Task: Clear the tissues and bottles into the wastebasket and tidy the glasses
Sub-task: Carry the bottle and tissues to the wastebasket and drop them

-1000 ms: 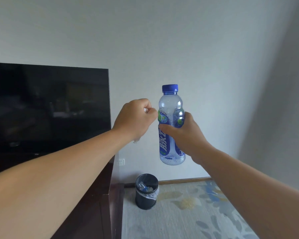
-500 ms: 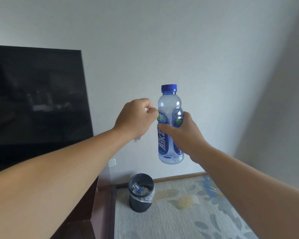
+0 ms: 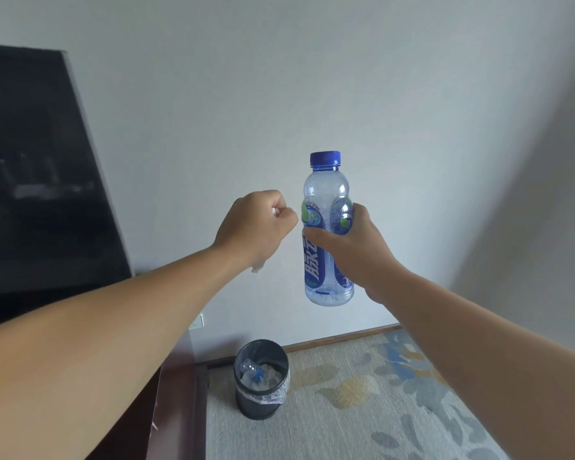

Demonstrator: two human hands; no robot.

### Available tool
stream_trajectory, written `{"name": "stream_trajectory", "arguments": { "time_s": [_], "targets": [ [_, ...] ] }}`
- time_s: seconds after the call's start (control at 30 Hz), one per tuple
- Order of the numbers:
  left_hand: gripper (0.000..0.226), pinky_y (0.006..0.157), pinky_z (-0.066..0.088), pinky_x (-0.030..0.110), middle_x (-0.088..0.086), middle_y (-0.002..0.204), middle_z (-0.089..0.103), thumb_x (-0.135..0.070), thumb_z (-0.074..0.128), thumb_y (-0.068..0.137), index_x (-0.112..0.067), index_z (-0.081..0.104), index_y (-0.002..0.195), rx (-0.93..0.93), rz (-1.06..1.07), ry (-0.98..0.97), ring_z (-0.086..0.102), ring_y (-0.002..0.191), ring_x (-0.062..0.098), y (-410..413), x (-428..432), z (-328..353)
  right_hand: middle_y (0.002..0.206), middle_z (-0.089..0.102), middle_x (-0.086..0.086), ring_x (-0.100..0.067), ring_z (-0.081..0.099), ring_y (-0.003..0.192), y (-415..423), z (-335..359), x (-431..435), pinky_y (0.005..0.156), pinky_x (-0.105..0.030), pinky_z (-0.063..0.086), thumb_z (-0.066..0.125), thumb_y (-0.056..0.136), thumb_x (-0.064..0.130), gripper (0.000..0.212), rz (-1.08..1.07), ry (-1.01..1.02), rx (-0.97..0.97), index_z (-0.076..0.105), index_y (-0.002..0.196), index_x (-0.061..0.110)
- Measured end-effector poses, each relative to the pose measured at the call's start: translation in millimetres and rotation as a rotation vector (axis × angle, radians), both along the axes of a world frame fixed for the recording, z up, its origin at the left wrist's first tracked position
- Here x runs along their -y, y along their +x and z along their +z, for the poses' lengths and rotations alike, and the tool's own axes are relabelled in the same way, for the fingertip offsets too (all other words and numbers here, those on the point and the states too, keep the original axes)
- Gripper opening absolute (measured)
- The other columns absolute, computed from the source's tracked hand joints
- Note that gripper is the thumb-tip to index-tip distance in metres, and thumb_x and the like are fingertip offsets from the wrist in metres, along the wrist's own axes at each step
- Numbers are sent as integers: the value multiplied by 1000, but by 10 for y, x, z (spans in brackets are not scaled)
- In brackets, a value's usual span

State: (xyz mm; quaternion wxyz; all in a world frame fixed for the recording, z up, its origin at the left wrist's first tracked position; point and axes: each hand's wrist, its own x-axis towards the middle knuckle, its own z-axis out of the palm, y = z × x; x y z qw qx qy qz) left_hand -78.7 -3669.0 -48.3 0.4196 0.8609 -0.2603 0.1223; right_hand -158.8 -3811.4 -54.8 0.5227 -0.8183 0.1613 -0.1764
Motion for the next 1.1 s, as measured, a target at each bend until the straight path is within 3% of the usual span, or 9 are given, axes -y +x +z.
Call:
{"name": "stream_trajectory", "arguments": {
  "time_s": [0.5, 0.6, 0.73, 0.93, 1.1],
  "targets": [
    [24, 45, 38, 24, 6, 51, 55, -22, 48, 84, -17, 47, 61, -188, 223, 60, 53, 35, 22, 1572, 840, -757, 101, 62, 7, -11, 64, 89, 1859, -779, 1115, 68, -30, 51, 76, 78, 35, 53, 246, 64, -153, 43, 118, 23],
    [26, 52, 34, 25, -1, 56, 53, -20, 51, 84, -20, 45, 59, -197, 256, 59, 49, 52, 15, 1800, 911, -929, 109, 60, 3, -11, 63, 91, 2147, -963, 1188, 68, -29, 51, 77, 77, 35, 55, 288, 82, -185, 42, 119, 24],
    [25, 54, 33, 26, -6, 60, 51, -19, 52, 85, -23, 47, 61, -252, 283, 44, 46, 59, 9, 2090, 932, -1219, 122, 54, -2, -17, 62, 100, 2470, -1252, 1218, 85, -43, 54, 78, 73, 40, 64, 302, 78, -234, 43, 124, 25],
    [13, 56, 36, 26, -5, 70, 58, -23, 48, 90, -16, 56, 82, -369, 243, 42, 54, 68, 14, 2454, 908, -1762, 120, 55, 0, -16, 62, 101, 2792, -1608, 1228, 88, -45, 55, 79, 73, 38, 59, 292, 100, -305, 44, 119, 29],
    [12, 58, 35, 26, -2, 77, 58, -23, 49, 91, -14, 55, 86, -493, 205, 29, 52, 72, 14, 2701, 925, -2263, 117, 57, 5, -14, 62, 102, 3019, -1976, 1222, 89, -44, 54, 79, 75, 31, 59, 267, 97, -352, 42, 122, 29]
  ]
}}
